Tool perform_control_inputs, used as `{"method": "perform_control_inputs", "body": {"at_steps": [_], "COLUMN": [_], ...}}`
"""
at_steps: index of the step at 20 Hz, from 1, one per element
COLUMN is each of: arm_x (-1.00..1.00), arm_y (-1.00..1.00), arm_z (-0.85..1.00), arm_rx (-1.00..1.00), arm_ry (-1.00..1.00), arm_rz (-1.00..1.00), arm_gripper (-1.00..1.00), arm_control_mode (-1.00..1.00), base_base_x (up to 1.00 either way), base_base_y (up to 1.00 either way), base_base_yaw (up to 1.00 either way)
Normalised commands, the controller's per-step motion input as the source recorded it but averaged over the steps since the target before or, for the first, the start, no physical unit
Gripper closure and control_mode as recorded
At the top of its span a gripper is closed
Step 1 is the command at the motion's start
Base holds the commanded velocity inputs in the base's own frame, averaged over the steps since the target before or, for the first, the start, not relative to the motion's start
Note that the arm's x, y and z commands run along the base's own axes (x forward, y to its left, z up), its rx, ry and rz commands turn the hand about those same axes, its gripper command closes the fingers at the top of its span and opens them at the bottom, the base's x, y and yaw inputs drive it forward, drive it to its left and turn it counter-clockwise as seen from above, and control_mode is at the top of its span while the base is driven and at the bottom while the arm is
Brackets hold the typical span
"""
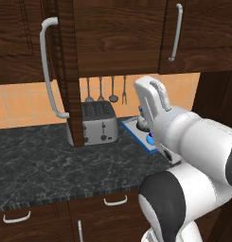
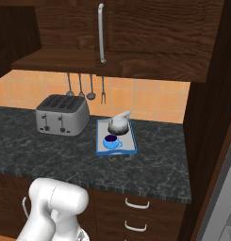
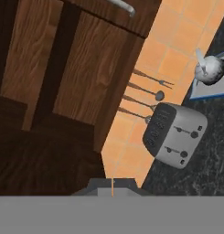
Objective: Pick the kettle from the counter and place it on the tray. Then pick the mug from the cabinet and place it on the tray. Then close the cabinet doors.
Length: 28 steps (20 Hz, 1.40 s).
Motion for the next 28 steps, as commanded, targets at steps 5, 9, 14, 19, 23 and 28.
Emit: {"method": "perform_control_inputs", "body": {"at_steps": [5, 9, 14, 19, 23, 28], "arm_x": [-0.03, -0.03, -0.12, -0.11, 0.0, -0.03], "arm_y": [0.79, 0.37, 0.7, 0.63, 0.86, 0.83], "arm_z": [-0.2, -0.12, -0.16, 0.0, -0.11, -0.1], "arm_rx": [-0.13, -0.03, 0.0, 0.0, 0.0, 0.0], "arm_ry": [0.0, -0.03, -0.17, -0.14, -0.07, -0.06], "arm_rz": [-0.1, 0.0, -0.09, -0.28, -0.34, -0.34], "arm_gripper": [1.0, 1.0, 1.0, 1.0, 1.0, 1.0], "arm_control_mode": [-1.0, -1.0, -1.0, -1.0, -1.0, -1.0], "base_base_x": [0.0, 0.0, 0.0, 0.0, 0.0, 0.0], "base_base_y": [0.0, 0.0, 0.0, 0.0, 0.0, 0.0], "base_base_yaw": [0.0, 0.0, 0.0, 0.0, 0.0, 0.0]}}
